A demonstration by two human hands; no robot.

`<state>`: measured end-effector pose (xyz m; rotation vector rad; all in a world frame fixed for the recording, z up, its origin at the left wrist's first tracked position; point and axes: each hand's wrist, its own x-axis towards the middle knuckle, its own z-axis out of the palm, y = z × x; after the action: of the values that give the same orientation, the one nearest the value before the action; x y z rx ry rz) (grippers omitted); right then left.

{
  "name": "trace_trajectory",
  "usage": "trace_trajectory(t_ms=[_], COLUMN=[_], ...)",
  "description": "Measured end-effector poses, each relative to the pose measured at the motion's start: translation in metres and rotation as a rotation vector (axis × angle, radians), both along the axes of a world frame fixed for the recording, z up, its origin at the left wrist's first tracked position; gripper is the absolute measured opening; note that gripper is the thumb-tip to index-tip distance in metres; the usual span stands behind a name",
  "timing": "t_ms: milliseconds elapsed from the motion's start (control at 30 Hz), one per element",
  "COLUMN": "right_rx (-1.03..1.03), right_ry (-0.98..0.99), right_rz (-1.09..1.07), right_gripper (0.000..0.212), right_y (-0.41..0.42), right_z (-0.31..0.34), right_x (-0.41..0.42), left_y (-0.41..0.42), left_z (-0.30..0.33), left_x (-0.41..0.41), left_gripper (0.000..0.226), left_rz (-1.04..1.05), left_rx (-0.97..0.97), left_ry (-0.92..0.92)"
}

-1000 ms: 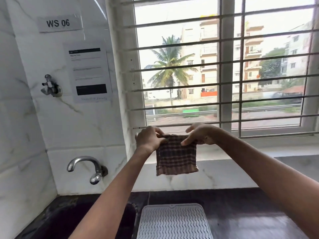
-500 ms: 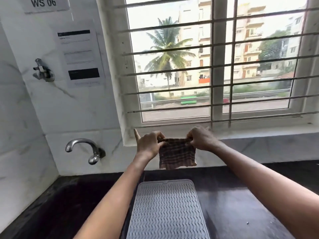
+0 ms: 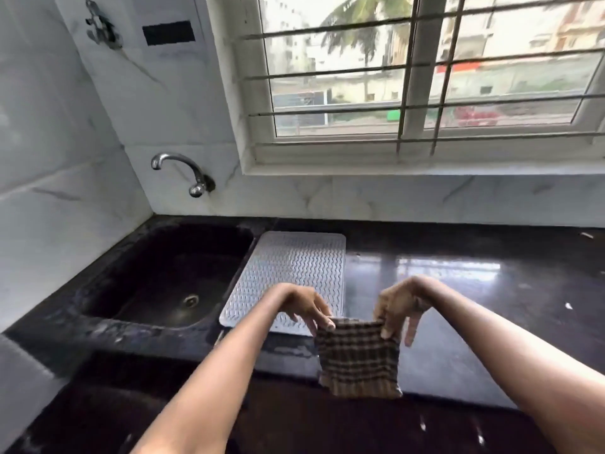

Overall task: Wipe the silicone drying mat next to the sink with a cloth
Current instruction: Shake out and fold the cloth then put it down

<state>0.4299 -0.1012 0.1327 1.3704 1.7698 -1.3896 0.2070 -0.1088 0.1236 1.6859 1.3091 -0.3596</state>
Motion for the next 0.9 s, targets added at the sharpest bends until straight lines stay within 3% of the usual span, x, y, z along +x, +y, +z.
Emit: trace_trajectory(t_ms=[133,200,300,400,467,533,600,700,833,900], right_rx=[-0.178,-0.109,0.328,0.960,1.300,1.447,1.433,1.371,1.299,1.277], right_ry=[-0.043,-0.086,-0.176,-0.247,-0.118,0.083,0.123,0.125,0.066,0.036], right_rz=[-0.007,-0.039,-0.119,-0.147,-0.227,-0.202,-0.062,-0.095,-0.109,-0.107], right_gripper=[0.009,0.012,0.031,0.044,0.031,0.026,0.043,0.067,0.073,0.073], right_y=[-0.027,-0.035,-0.037,-0.049,-0.073,-0.106,-0.137,-0.144,-0.133,-0.132], right_z=[-0.023,-0.037,-0.062,-0.091,-0.115,-0.144,-0.170,-0.186,-0.179,-0.180], right_x=[0.015,0.018,0.023,0.027,0.019,0.003,-0.011,-0.013,-0.013,-0.014], left_y=[-0.026,-0.030,-0.030,-0.043,-0.063,-0.090,-0.110,-0.111,-0.095,-0.095], left_z=[-0.018,-0.034,-0.060,-0.082,-0.103,-0.126,-0.146,-0.159,-0.150,-0.148], left_x=[0.026,0.035,0.047,0.054,0.058,0.064,0.067,0.060,0.055,0.055], left_gripper=[0.005,0.026,0.039,0.038,0.031,0.028,0.038,0.054,0.056,0.056], left_rz=[-0.052,-0.003,0.210,0.277,0.218,0.094,-0.087,-0.227,-0.305,-0.347], left_rx=[-0.122,-0.040,0.261,0.717,1.029,1.175,1.150,1.071,0.905,0.919], left_ry=[0.050,0.057,-0.031,0.112,0.118,0.040,0.078,0.209,0.281,0.315])
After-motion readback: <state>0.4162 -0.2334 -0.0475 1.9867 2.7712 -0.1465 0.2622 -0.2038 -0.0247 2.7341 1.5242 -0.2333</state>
